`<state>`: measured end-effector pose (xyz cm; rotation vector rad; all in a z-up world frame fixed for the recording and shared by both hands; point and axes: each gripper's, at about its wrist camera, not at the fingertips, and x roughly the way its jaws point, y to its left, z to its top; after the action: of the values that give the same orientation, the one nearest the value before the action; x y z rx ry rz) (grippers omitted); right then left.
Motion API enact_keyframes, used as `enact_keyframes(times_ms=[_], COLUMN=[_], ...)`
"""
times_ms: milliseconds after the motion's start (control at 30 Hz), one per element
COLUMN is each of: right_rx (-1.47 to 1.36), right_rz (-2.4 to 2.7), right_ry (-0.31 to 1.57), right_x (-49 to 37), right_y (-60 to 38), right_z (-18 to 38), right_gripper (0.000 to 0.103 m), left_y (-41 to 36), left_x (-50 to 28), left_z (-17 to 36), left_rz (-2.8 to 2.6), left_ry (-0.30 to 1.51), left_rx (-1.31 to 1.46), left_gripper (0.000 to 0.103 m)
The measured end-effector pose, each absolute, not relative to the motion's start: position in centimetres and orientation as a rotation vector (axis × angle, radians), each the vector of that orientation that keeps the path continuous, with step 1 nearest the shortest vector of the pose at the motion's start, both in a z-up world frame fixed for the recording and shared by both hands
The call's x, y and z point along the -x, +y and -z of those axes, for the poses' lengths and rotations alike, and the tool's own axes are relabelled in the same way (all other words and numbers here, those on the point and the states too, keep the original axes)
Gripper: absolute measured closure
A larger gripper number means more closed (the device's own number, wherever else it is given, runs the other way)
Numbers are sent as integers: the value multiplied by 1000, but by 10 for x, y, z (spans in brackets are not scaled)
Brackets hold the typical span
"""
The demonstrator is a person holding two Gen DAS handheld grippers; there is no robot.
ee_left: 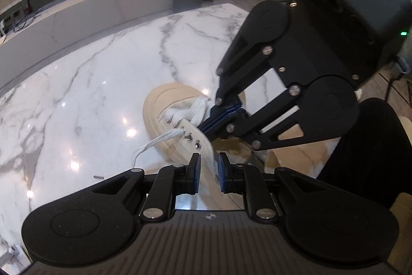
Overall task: Lace up shoes with both hands
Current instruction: 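Push the lace tip into the next eyelet with the right gripper, then grasp the lace tip emerging from the eyelet with the left gripper while the right gripper releases it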
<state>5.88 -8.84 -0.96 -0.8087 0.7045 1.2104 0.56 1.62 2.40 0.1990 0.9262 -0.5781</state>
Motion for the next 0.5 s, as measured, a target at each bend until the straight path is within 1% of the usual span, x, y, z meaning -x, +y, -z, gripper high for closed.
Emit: enact_keyframes(times_ms=[233, 400, 500], right_rx=[792, 773, 770], right_rz=[-1205, -1200, -1205], right_ry=[696, 692, 696], right_x=[-59, -57, -57], right_y=[-88, -91, -90], right_z=[9, 8, 7], right_gripper=[103, 103, 103], left_y=[16, 5, -2], left_x=[-7, -14, -18], left_z=[-35, -29, -21], left_rz=[592, 642, 690], left_ry=[920, 905, 890], left_rx=[-316, -574, -683], left_gripper=[89, 89, 89])
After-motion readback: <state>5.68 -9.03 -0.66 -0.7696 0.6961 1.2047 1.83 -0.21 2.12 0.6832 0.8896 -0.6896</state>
